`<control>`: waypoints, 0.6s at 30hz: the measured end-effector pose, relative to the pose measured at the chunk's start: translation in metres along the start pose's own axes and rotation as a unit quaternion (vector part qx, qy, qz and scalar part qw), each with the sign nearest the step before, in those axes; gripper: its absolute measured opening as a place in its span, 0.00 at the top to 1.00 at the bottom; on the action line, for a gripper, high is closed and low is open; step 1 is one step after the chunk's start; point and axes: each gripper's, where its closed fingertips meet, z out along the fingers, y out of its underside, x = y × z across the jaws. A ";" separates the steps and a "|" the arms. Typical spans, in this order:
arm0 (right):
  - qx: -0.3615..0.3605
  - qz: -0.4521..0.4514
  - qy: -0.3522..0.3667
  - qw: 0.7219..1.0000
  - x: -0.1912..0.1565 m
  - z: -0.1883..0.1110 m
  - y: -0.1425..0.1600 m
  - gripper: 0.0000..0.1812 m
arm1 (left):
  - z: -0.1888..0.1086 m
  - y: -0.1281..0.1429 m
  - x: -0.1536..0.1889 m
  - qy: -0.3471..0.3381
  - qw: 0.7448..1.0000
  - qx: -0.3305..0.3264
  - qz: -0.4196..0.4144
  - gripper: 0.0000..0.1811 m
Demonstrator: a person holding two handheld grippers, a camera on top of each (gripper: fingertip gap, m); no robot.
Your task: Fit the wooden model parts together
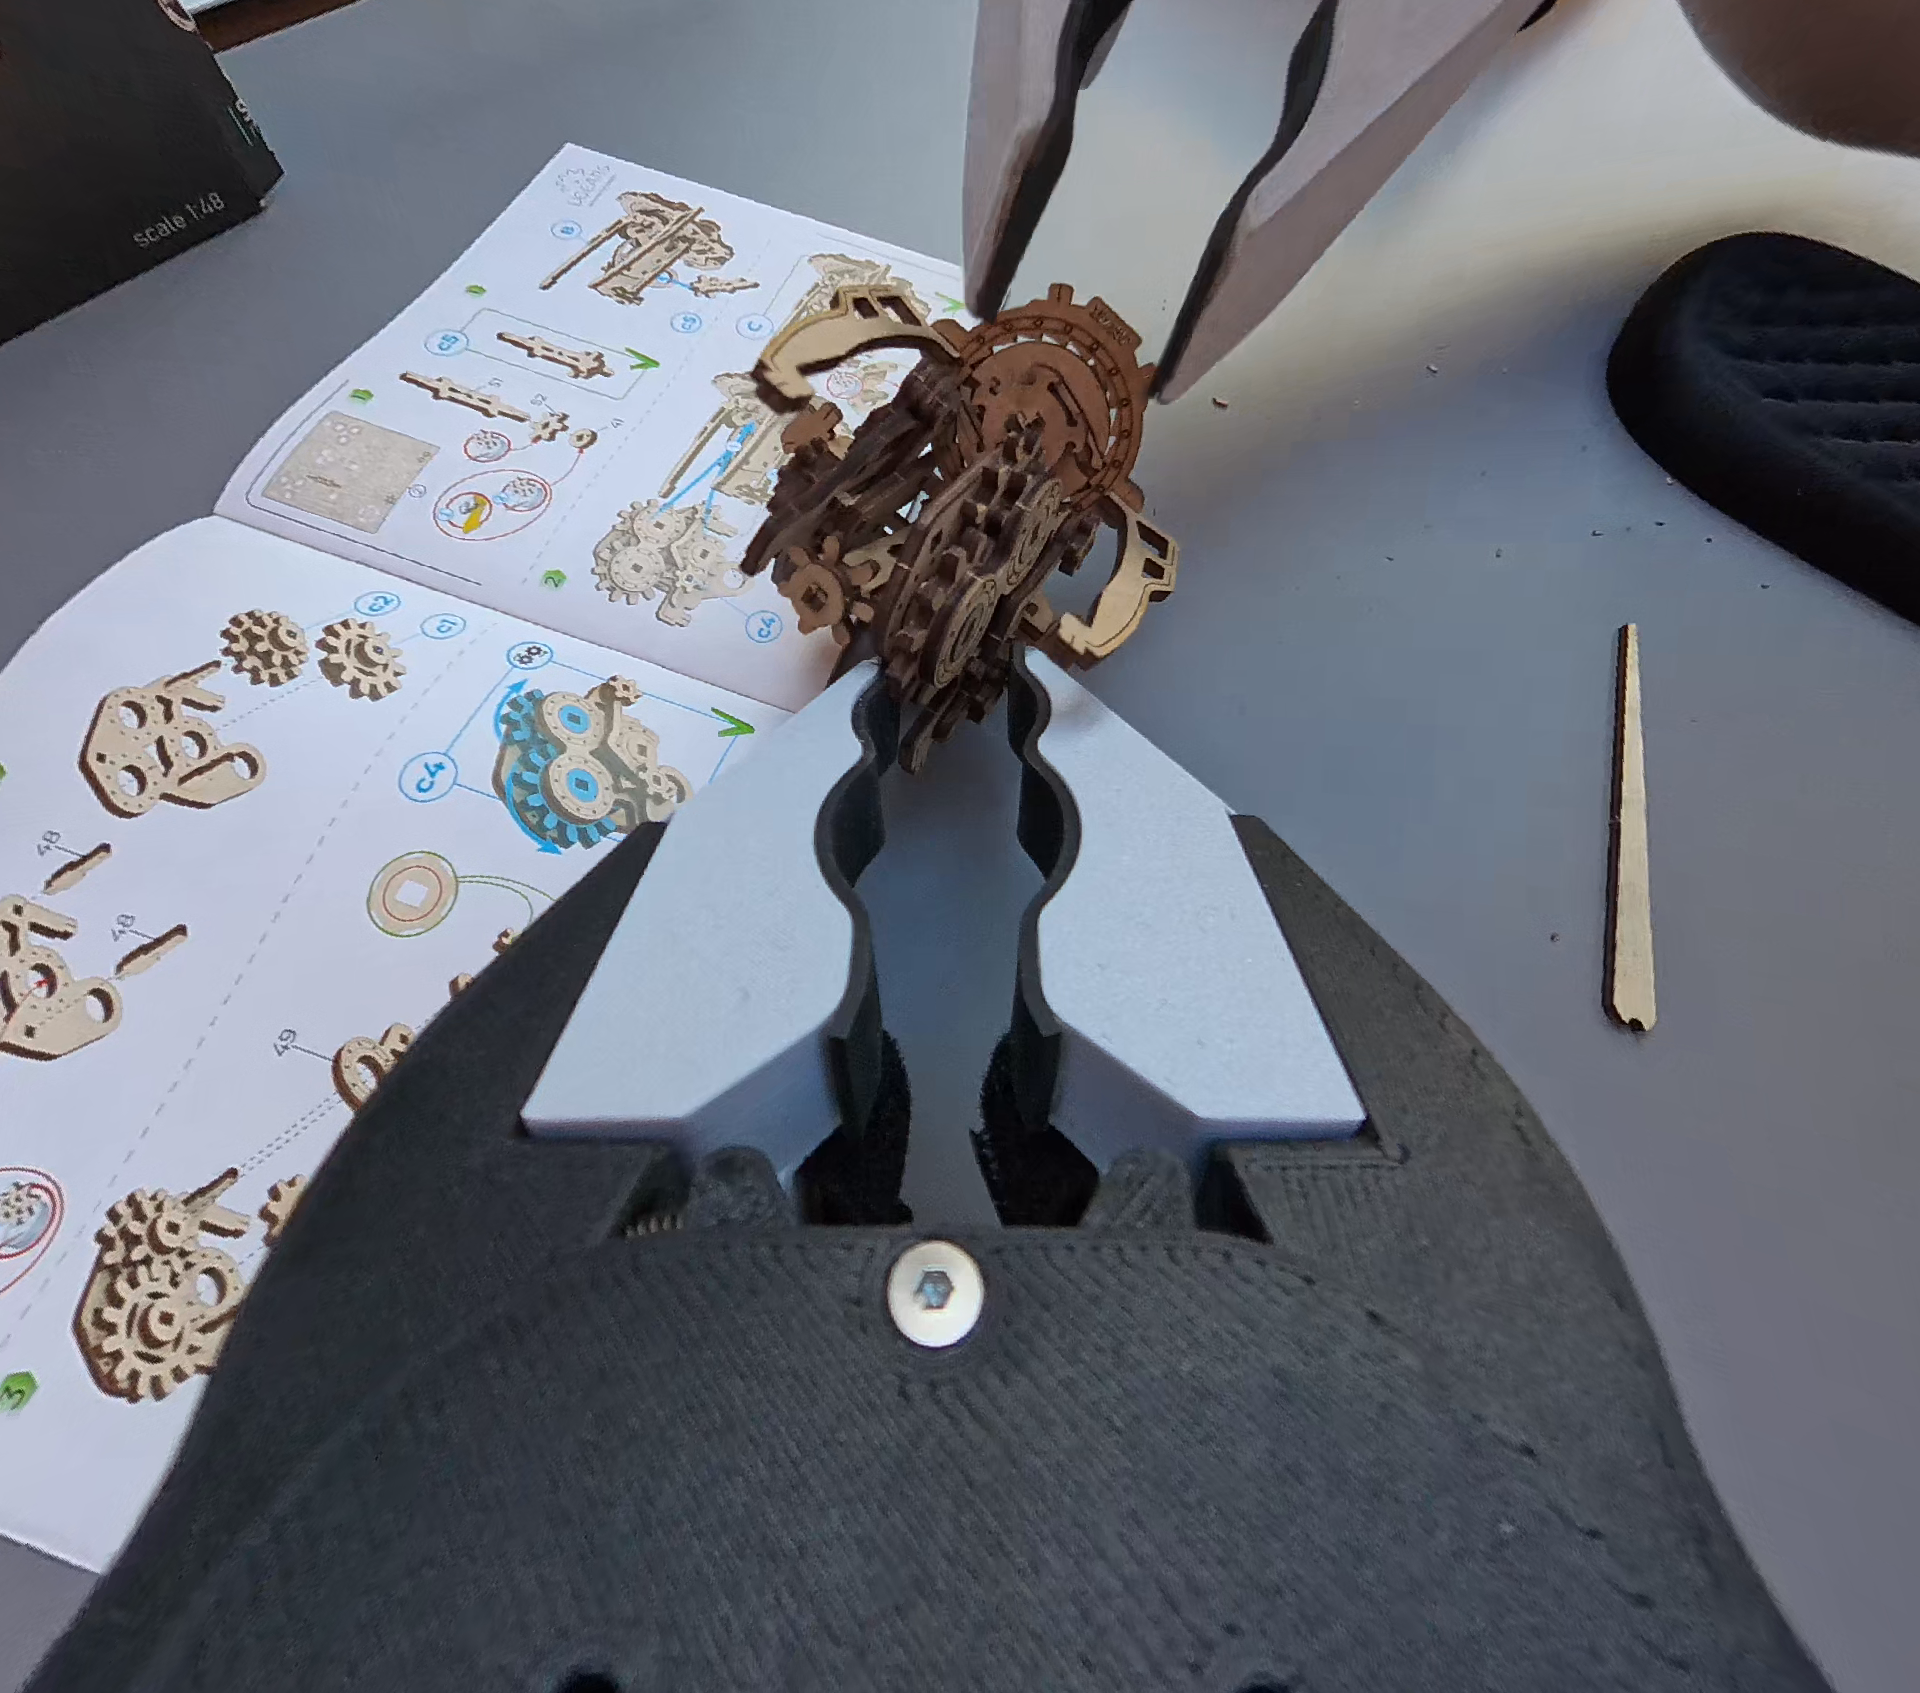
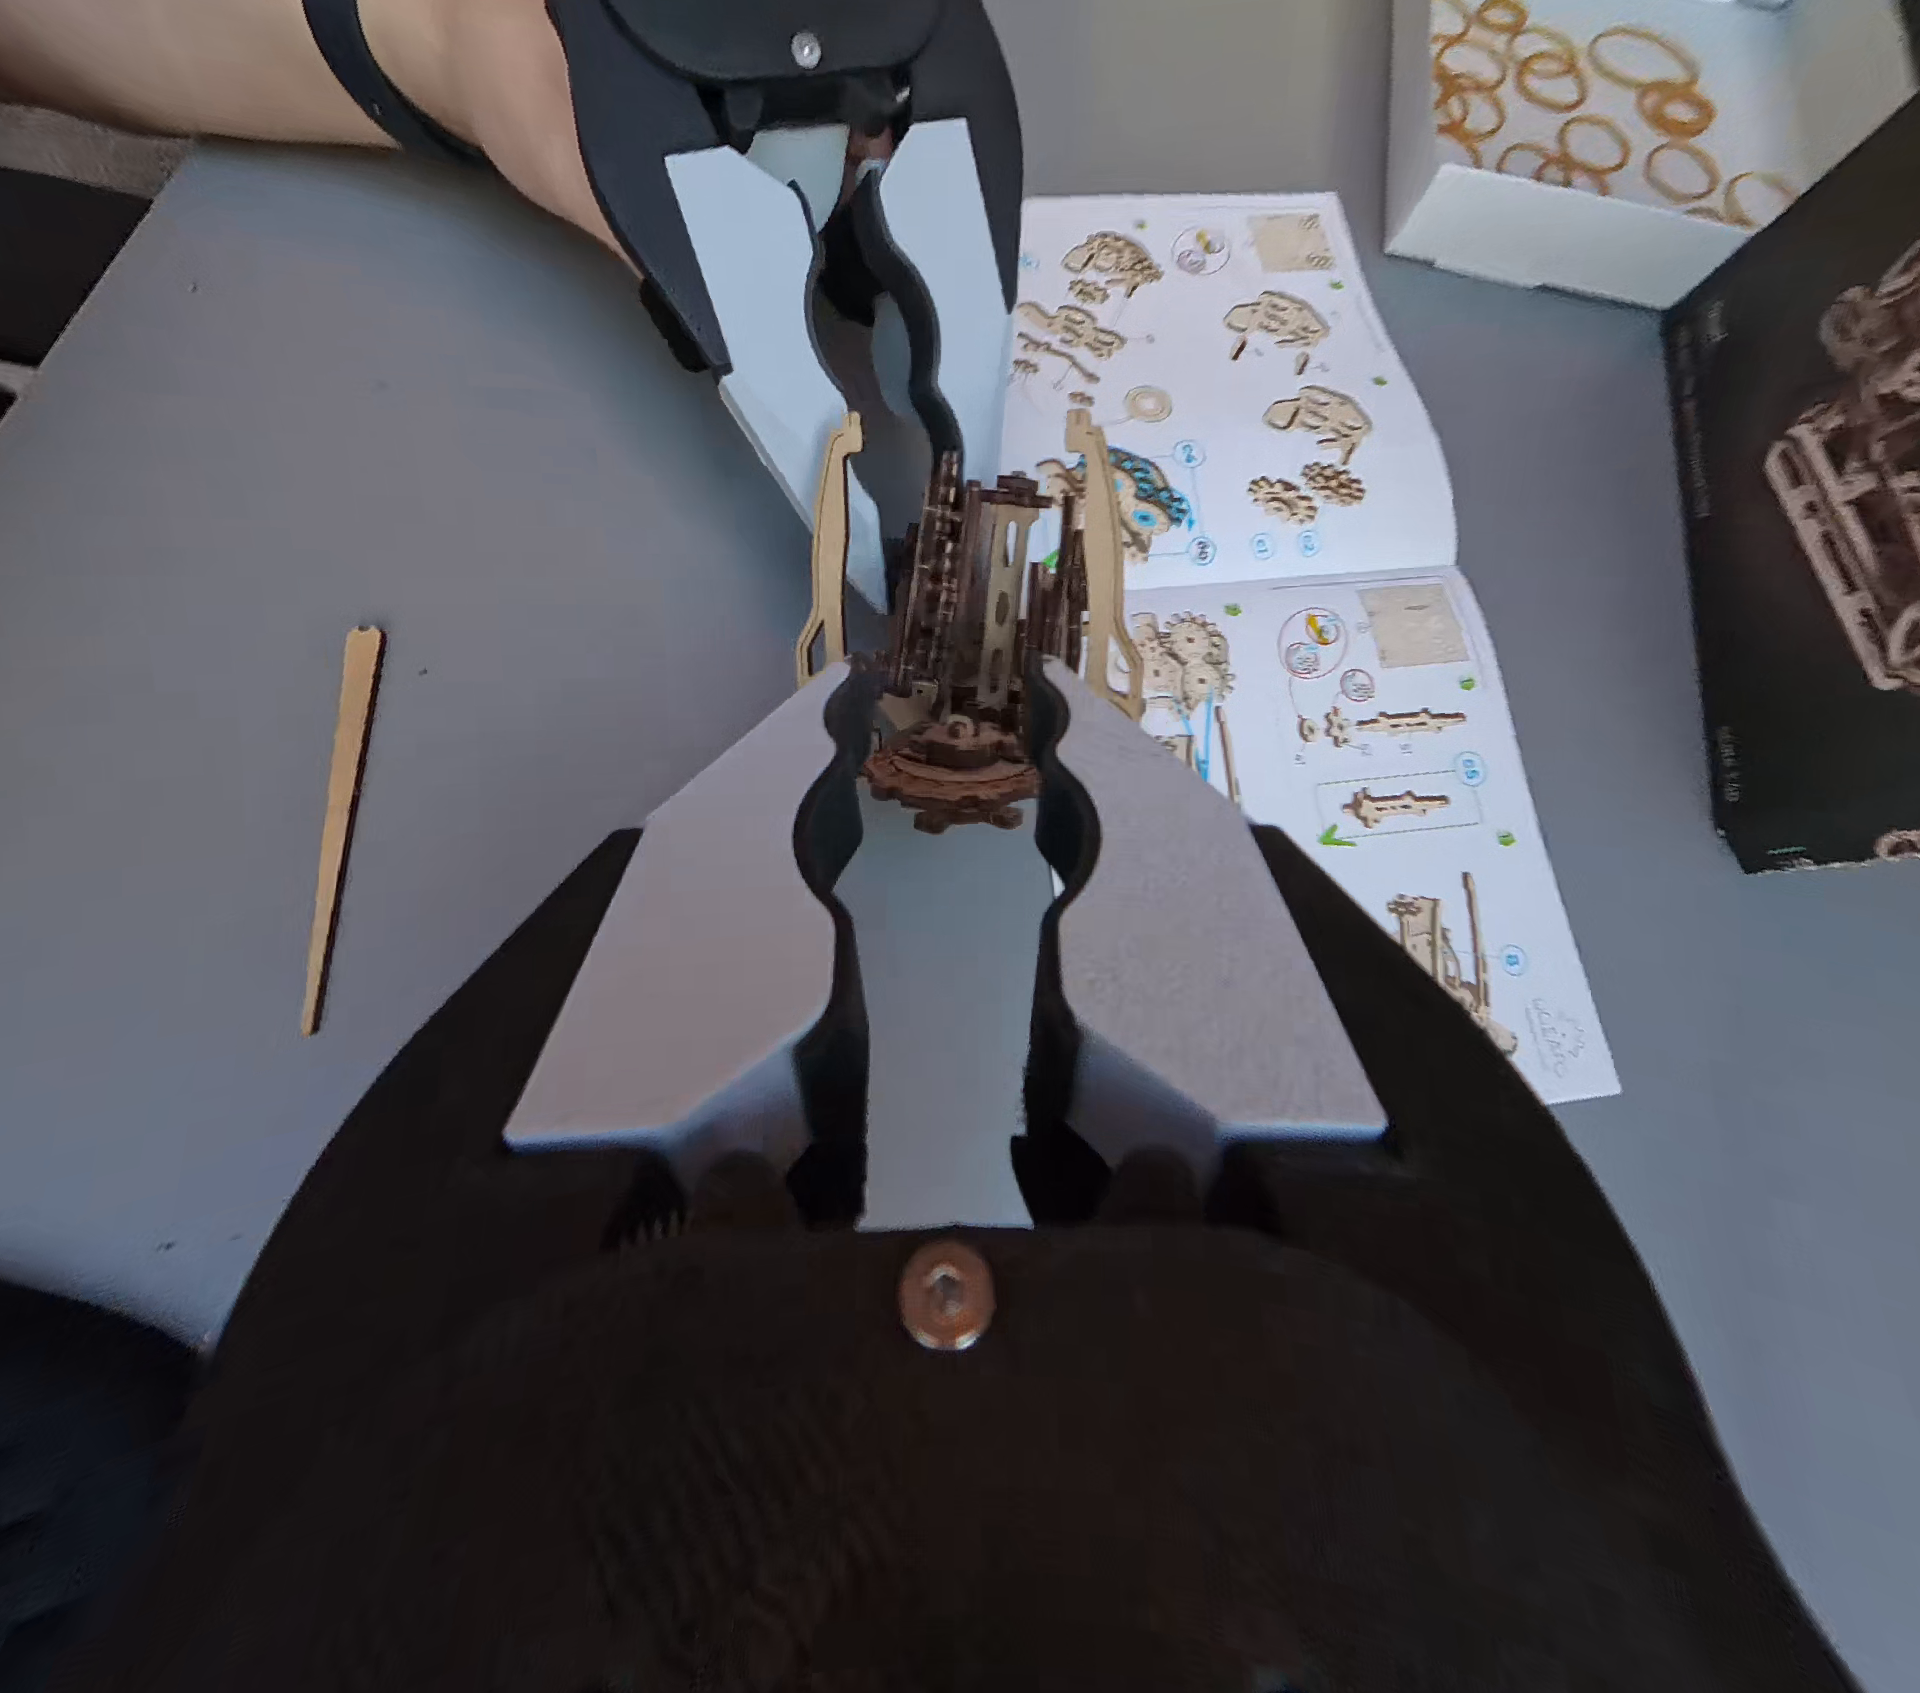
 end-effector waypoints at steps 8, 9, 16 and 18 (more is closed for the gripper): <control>-0.141 -0.028 -0.019 0.989 -0.007 0.021 0.002 0.86 | 0.001 -0.001 0.001 -0.018 0.999 -0.011 0.033 0.89; -0.152 -0.030 -0.018 0.988 -0.007 0.023 0.003 0.86 | 0.001 -0.001 0.002 -0.021 0.999 -0.013 0.037 0.90; -0.246 -0.063 -0.011 0.967 -0.011 0.030 0.017 0.92 | 0.003 0.000 0.004 -0.045 0.996 -0.039 0.073 0.89; -0.255 -0.070 -0.004 0.964 -0.011 0.030 0.019 0.93 | 0.004 0.001 0.004 -0.056 0.993 -0.048 0.091 0.89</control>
